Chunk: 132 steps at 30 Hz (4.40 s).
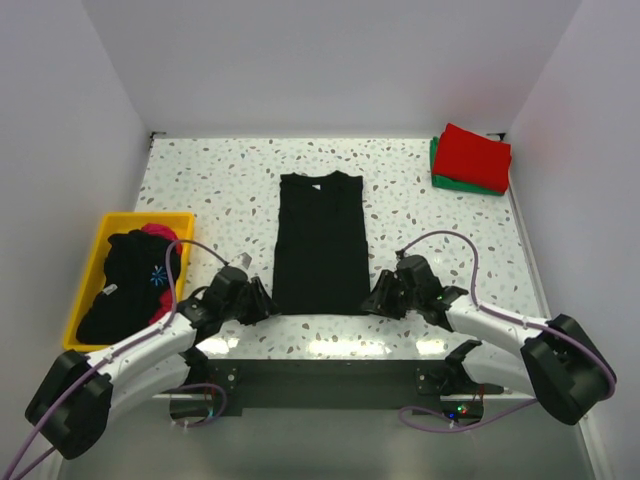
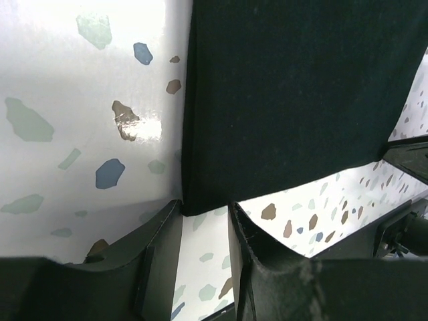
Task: Fold and stack the t-shirts
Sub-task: Fold the tshirt
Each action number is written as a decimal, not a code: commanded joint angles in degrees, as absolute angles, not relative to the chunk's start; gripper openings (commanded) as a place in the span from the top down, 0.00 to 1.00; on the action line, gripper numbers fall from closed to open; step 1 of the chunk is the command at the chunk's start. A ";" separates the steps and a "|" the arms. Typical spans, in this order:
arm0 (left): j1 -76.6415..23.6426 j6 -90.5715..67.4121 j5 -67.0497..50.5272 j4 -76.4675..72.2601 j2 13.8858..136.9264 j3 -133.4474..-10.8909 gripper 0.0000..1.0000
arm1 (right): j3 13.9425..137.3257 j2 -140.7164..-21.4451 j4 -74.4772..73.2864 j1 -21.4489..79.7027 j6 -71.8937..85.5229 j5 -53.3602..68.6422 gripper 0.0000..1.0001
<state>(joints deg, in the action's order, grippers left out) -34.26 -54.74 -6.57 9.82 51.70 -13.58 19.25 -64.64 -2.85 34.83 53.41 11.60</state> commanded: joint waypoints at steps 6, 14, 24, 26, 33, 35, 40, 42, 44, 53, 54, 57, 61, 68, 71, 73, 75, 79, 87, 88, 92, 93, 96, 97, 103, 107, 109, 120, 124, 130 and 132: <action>-35.77 -54.93 -1.76 9.85 54.31 -11.51 0.67 | 16.96 -66.80 -0.44 35.16 54.40 10.11 0.60; -37.26 -55.46 -1.58 8.52 54.93 -12.39 0.88 | 18.36 -67.15 -1.31 35.24 52.92 10.64 0.80; -38.41 -54.32 -4.13 15.37 50.02 -13.89 1.00 | 17.05 -61.10 -5.80 35.16 51.15 16.08 1.00; -38.93 -54.49 -5.27 17.83 47.12 -13.71 1.00 | 15.74 -59.25 -8.08 35.16 50.54 17.75 1.00; -43.85 -58.00 -7.47 26.17 37.28 -13.53 1.00 | 15.29 -46.68 -23.44 35.24 47.55 20.74 1.00; -44.21 -58.71 -7.12 28.20 34.38 -14.76 1.00 | 16.26 -43.08 -26.44 35.24 47.02 20.83 1.00; -44.12 -59.85 -6.68 31.29 32.08 -18.97 1.00 | 21.35 -40.87 -32.60 35.24 45.53 19.51 1.00; -44.21 -59.85 -6.50 31.46 32.87 -20.47 1.00 | 22.84 -41.83 -33.31 35.24 45.26 19.68 1.00; -44.12 -59.42 -6.24 31.46 34.27 -22.84 1.00 | 24.78 -43.15 -33.40 35.24 45.44 19.69 1.00; -43.68 -56.61 -5.36 31.11 41.30 -31.28 1.00 | 35.32 -48.25 -34.89 34.98 43.51 16.26 1.00; -43.25 -55.47 -5.71 31.37 42.27 -32.25 1.00 | 37.33 -48.86 -34.98 34.46 43.24 16.00 1.00; -40.00 -52.49 -9.12 30.51 46.92 -37.16 1.00 | 41.55 -52.11 -34.72 31.66 41.14 17.05 1.00; -32.37 -49.40 -15.63 27.60 51.93 -41.30 1.00 | 45.61 -56.68 -31.91 26.29 39.82 21.35 1.00; -26.82 -46.58 -20.91 20.41 67.13 -52.55 1.00 | 57.37 -73.78 -25.41 18.91 38.93 24.61 1.00; -22.86 -46.32 -22.49 16.55 75.56 -57.38 1.00 | 65.37 -85.19 -22.86 16.80 39.29 25.48 1.00; -19.62 -47.37 -26.28 13.55 82.51 -60.46 1.00 | 72.14 -91.11 -21.89 15.74 39.55 26.28 1.00; -17.24 -48.16 -27.50 9.68 89.60 -64.13 1.00 | 78.62 -99.17 -20.31 14.51 39.90 27.94 1.00; -13.72 -49.57 -28.83 5.89 100.96 -70.91 1.00 | 91.55 -112.82 -20.30 12.75 39.46 28.30 1.00; -7.82 -52.99 -32.87 -5.36 120.82 -80.23 1.00 | 115.74 -138.58 -14.86 10.81 44.73 31.90 1.00; -7.82 -52.82 -32.70 -4.75 122.24 -81.38 1.00 | 116.88 -141.74 -14.24 10.90 45.52 31.99 1.00; -7.91 -53.26 -30.77 -4.04 126.64 -81.48 1.00 | 115.16 -144.49 -12.05 11.07 47.99 32.79 1.00; -7.91 -53.52 -30.50 -4.13 126.74 -80.69 1.00 | 113.05 -143.80 -11.08 10.99 48.16 31.65 1.00; -8.35 -54.05 -29.18 -5.98 125.42 -75.95 1.00 | 103.65 -139.58 -6.77 11.07 48.34 31.03 1.00; -8.52 -54.05 -28.66 -5.98 124.90 -74.81 1.00 | 101.36 -138.53 -6.51 11.07 48.08 30.76 1.00; -11.68 -56.42 -24.97 -9.57 117.43 -60.40 1.00 | 81.77 -127.90 -2.38 10.99 47.46 28.31 1.00; -15.11 -56.69 -22.51 -10.72 108.49 -48.64 1.00 | 66.41 -120.34 -0.27 10.99 47.11 26.90 1.00; -16.25 -56.52 -21.80 -11.16 104.61 -44.41 1.00 | 60.85 -114.73 1.74 10.90 47.29 26.46 1.00; -18.90 -55.64 -21.62 -5.28 80.08 -28.83 1.00 | 37.00 -90.19 0.18 10.99 43.33 24.96 1.00; -18.81 -54.23 -21.10 -0.80 75.68 -31.45 1.00 | 39.89 -84.82 -7.01 11.07 40.70 22.85 1.00; -18.81 -54.05 -20.83 2.54 74.09 -34.44 1.00 | 44.20 -81.65 -10.28 11.07 39.99 22.15 1.00; -17.76 -52.92 -20.66 3.68 74.79 -35.85 1.00 | 45.43 -82.35 -10.81 11.07 39.81 21.97 1.00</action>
